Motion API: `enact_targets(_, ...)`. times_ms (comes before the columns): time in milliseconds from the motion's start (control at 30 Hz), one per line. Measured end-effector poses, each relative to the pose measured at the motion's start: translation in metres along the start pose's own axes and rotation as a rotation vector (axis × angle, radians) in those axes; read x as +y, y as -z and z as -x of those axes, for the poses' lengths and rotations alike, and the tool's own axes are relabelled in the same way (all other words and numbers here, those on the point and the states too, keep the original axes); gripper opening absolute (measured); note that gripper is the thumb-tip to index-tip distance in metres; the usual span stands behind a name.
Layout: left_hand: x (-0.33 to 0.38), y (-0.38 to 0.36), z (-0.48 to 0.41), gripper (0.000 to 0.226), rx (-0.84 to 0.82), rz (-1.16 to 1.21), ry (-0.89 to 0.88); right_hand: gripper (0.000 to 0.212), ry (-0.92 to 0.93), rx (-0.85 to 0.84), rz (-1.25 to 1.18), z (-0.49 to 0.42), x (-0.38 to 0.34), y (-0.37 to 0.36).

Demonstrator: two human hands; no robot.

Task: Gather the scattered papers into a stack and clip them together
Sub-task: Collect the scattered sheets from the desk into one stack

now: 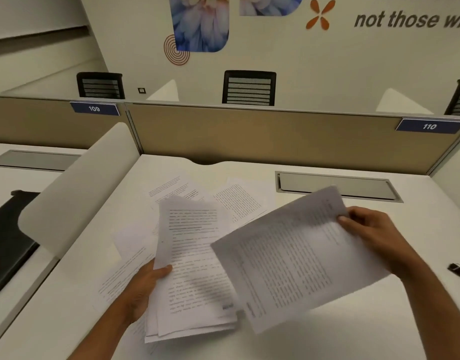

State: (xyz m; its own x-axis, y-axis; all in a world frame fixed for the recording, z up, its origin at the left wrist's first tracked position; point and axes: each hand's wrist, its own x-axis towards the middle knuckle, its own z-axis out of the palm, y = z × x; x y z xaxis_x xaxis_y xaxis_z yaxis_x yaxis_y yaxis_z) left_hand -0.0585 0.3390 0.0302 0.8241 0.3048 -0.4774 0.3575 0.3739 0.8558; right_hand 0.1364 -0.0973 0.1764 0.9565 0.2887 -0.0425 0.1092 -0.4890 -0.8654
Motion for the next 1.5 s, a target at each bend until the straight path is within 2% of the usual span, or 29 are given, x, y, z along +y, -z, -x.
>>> enact_targets(200,0.005,-0.041,-0.005,0.047,-0.202,-0.091,0.075,0.012,0.085,-0.204,0.127,-0.045,-0.018,-0.055)
enact_targets(400,0.0,-0.071,-0.007,0.049,-0.218,-0.203,0.033,0.014,0.133,-0.181,0.331,-0.07,-0.018,-0.12)
enact_targets(533,-0.008,-0.068,-0.004,0.065,-0.177,-0.263,0.016,0.016,0.123,-0.189,0.378,-0.073,-0.011,-0.158)
enact_targets(833,-0.029,-0.065,0.0,0.032,-0.062,-0.291,0.006,0.012,0.088,-0.235,0.351,-0.075,-0.006,-0.21)
enact_targets(900,-0.029,-0.062,0.0,0.029,-0.033,-0.28,0.002,0.024,0.099,-0.174,0.367,-0.073,-0.002,-0.214)
enact_targets(1000,-0.026,-0.056,0.001,0.031,0.007,-0.233,0.013,0.06,0.147,0.042,0.413,-0.07,0.017,-0.212)
enact_targets(1067,-0.023,-0.05,0.006,0.027,0.018,-0.186,0.025,0.076,-0.016,0.064,0.293,-0.063,0.029,-0.211)
enact_targets(1133,-0.022,-0.043,0.01,0.035,0.036,-0.128,0.031,0.081,-0.253,-0.009,0.044,-0.052,0.039,-0.216)
enact_targets(1200,-0.024,-0.035,0.013,0.042,0.055,-0.062,0.025,0.073,-0.433,-0.138,-0.132,-0.033,0.038,-0.221)
enact_targets(1267,-0.025,-0.032,0.018,0.033,0.071,-0.003,0.015,0.052,-0.531,-0.286,-0.248,-0.013,0.03,-0.225)
enact_targets(1300,-0.027,-0.029,0.018,0.031,0.082,0.025,0.017,0.04,-0.538,-0.34,-0.319,-0.006,0.028,-0.229)
enact_targets(1367,-0.028,-0.026,0.02,0.027,0.109,0.086,0.032,0.029,-0.52,-0.382,-0.404,0.003,0.029,-0.239)
enact_targets(1500,-0.024,-0.018,0.023,0.031,0.122,0.145,0.047,0.029,-0.447,-0.401,-0.403,0.005,0.028,-0.26)
